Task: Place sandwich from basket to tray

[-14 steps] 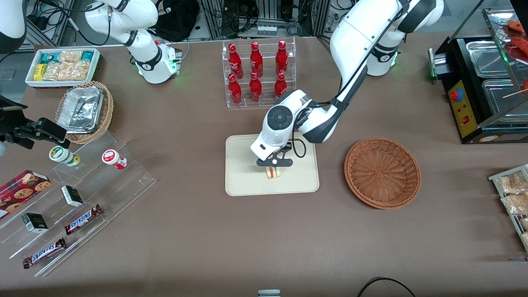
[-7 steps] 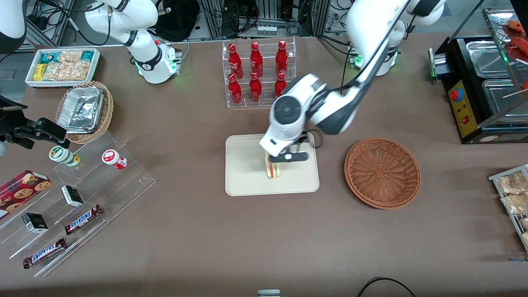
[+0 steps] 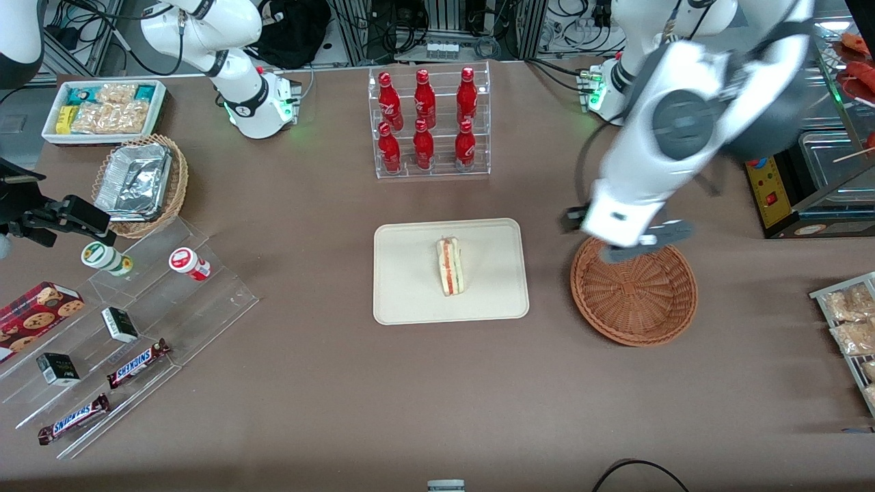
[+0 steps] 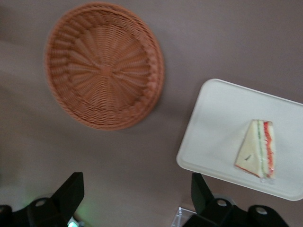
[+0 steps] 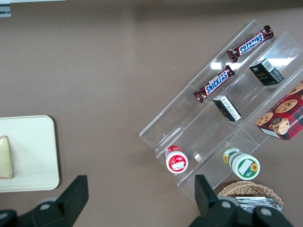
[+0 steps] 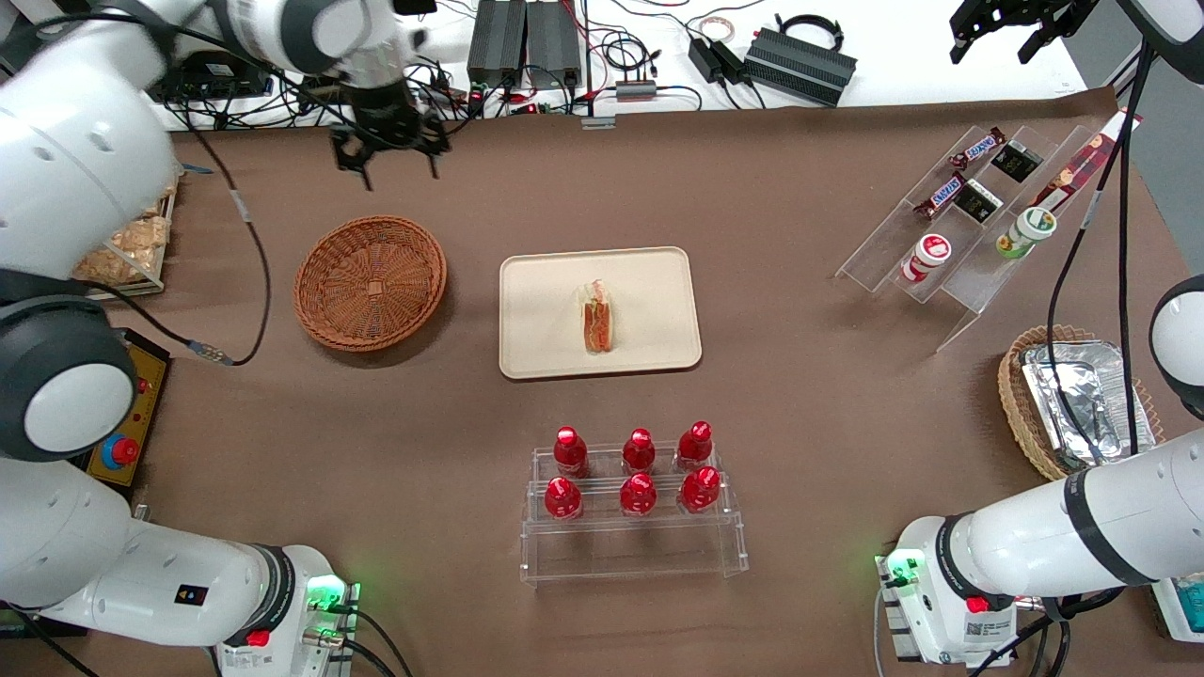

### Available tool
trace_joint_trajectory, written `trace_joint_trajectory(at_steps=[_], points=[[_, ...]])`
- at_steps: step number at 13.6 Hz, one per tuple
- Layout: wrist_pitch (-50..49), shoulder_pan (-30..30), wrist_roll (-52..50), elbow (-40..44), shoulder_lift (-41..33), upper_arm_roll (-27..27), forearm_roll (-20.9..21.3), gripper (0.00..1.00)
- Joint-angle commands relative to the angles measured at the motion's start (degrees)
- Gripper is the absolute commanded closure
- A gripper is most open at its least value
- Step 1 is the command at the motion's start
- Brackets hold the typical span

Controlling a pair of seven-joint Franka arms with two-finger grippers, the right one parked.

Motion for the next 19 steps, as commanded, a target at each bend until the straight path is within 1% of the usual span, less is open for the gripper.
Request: trace_joint_trajectory(at_steps=[1, 4, 7, 9, 11, 13, 14, 17, 19], points=[[-4.16, 6.36, 8.32, -1.88, -5.65, -0.72, 0.07, 0.0], [-9.43, 10.32, 17.46, -2.41, -10.58, -0.37, 0.42, 0.0], [-9.98, 16.21, 29.77, -8.54, -17.6, -0.28, 0.25, 0.0], [-10.06, 17.71, 34.97, -10.32, -19.64, -0.02, 0.16, 0.0], [-10.5, 17.46, 38.75, -9.88, -20.08, 2.52, -0.1, 0.0], [-10.07, 17.28, 38.68, -7.96, -18.43, 2.53, -0.54, 0.0], [-10.15, 16.76, 38.59, -5.51, -16.41, 2.27, -0.28, 0.0], [-9.45, 15.7, 38.59, -1.28, -13.33, 2.09, 1.04, 0.0], [-6.92, 15.61, 38.77, -1.0, -13.14, 2.27, 1.04, 0.0]])
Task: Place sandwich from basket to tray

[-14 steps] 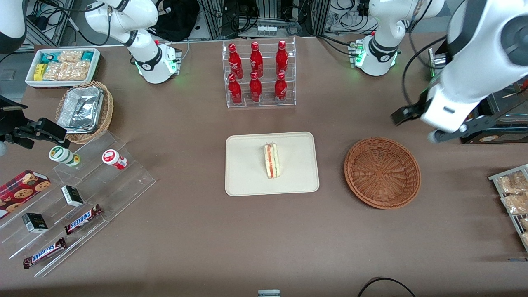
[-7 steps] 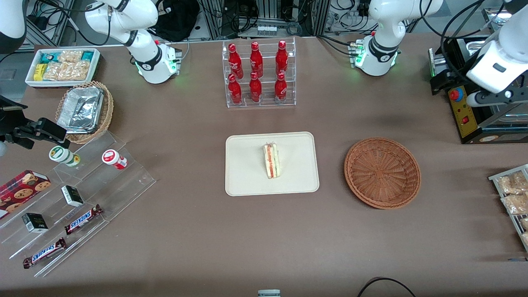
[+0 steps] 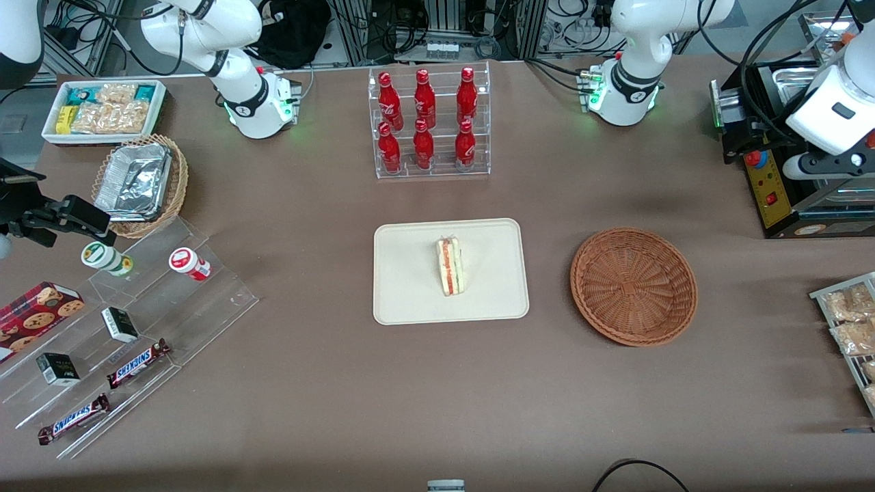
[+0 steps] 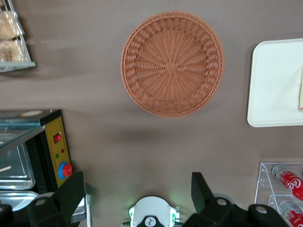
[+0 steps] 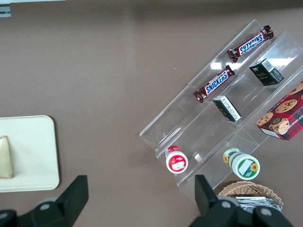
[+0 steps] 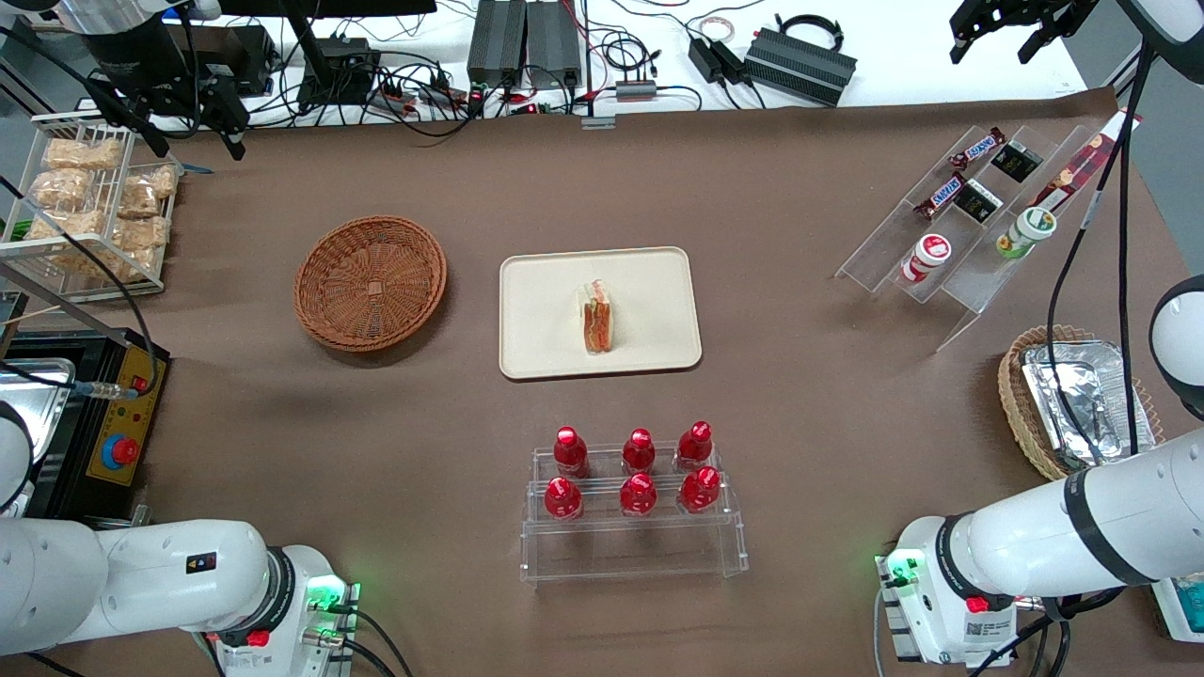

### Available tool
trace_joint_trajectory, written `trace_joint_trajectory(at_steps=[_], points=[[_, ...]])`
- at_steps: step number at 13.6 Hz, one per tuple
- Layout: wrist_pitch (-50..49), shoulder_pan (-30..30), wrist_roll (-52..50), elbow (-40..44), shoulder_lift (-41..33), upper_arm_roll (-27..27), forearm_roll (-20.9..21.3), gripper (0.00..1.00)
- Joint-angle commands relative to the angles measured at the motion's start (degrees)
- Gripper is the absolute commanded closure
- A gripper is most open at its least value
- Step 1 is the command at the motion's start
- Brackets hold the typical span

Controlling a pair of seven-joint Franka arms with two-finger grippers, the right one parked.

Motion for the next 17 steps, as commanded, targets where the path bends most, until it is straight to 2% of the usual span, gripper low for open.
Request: trace_joint_trajectory(at_steps=[1, 3, 9, 12, 17], points=[[2.28, -1.04, 0.42, 2.26, 1.67, 0.25, 1.23, 0.0], [2.56, -1.22, 0.33, 1.99, 1.67, 0.34, 2.99, 0.0], [2.29, -1.22, -0.02, 2.7, 2.72, 0.42, 2.29, 0.0], [2.56, -1.04, 0.24, 2.7, 2.73, 0.51, -0.95, 0.0], [2.73, -0.86, 0.77, 2.78, 3.43, 1.3, -0.79, 0.0]])
